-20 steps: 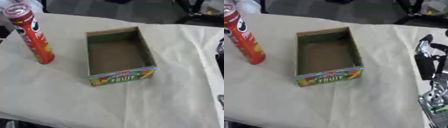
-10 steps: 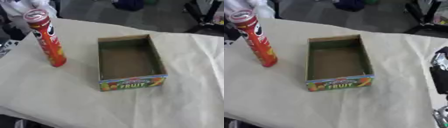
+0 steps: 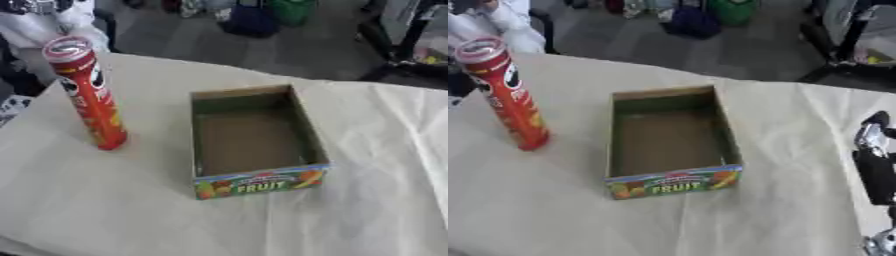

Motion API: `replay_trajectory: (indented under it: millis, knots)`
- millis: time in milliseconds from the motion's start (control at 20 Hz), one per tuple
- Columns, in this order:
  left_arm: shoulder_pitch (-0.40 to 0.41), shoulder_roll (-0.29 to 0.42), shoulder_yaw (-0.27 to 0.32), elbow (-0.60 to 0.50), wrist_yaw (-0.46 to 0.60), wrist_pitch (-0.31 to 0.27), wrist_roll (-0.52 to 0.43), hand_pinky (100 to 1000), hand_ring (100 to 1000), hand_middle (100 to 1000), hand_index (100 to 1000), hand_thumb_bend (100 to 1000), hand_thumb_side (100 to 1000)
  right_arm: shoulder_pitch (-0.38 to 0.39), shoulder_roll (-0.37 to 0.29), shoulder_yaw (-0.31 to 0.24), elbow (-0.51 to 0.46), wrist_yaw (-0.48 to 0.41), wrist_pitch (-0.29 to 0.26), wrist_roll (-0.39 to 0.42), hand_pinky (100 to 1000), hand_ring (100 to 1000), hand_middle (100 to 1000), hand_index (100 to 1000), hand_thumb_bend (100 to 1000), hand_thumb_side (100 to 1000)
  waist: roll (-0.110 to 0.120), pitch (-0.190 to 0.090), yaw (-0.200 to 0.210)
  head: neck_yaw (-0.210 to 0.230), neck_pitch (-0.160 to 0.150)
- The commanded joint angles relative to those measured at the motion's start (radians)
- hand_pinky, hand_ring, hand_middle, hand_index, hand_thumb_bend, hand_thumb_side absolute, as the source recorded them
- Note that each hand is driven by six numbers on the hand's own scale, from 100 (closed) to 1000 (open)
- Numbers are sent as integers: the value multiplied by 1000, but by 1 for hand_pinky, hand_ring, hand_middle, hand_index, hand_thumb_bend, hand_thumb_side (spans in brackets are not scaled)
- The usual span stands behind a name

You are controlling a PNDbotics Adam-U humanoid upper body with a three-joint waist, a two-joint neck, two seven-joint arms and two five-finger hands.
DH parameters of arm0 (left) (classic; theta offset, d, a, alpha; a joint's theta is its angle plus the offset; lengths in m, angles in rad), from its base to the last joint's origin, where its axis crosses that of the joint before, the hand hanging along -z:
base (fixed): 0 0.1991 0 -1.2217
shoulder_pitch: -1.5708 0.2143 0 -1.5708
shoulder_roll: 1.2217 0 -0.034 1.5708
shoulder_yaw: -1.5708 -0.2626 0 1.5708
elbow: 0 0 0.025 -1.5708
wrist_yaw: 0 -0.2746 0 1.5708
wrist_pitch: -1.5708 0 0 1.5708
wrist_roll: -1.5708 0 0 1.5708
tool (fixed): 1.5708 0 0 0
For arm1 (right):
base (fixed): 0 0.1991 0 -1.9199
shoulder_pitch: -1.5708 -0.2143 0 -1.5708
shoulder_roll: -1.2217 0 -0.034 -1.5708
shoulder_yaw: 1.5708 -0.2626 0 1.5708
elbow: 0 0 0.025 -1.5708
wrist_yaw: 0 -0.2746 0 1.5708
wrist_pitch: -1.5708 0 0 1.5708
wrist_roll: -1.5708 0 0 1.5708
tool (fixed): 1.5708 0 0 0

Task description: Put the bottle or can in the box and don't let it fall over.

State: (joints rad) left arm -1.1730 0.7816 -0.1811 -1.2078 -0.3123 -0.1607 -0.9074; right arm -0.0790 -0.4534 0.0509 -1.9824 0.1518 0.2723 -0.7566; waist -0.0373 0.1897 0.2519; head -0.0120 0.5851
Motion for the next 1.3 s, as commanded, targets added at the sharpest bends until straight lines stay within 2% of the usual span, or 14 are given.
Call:
replay_trajectory:
  millis: [50,300,600,750,900,1150,1300]
  knots:
    - [-38,-9,1,14,-12,-14,0,730,833,834,862,100,851,-11,-28,-1,-18,-7,1,1,387,707,902,951,100,661,1,-14,-3,-4,-22]
    - [-58,-41,-23,40,-14,-32,0,732,835,842,872,100,897,-15,-25,1,-18,-12,1,0,385,706,902,951,100,666,-4,-5,-12,-18,-22]
    - [-71,-56,-39,63,-30,-42,0,736,841,845,877,100,932,-17,-23,5,-18,-18,0,-5,383,705,902,951,100,671,-8,7,-13,-18,-23]
    - [-76,-62,-41,83,-54,-42,0,739,844,846,878,100,979,-19,-23,7,-18,-21,-1,-5,382,705,902,951,100,673,-9,10,-12,-18,-27]
    - [-86,-68,-37,109,-79,-44,0,741,846,844,876,100,978,-20,-23,9,-18,-22,-1,-6,382,704,901,951,100,674,-9,12,-11,-20,-36]
    - [-111,-85,-7,138,-134,-52,0,809,917,912,881,100,960,-20,-22,10,-18,-23,-2,-9,381,703,901,951,100,675,-11,16,-12,-19,-54]
    - [-119,-84,10,138,-183,-54,0,815,915,914,888,100,934,-20,-22,11,-18,-25,-3,-11,380,701,900,950,100,676,-11,19,-12,-18,-59]
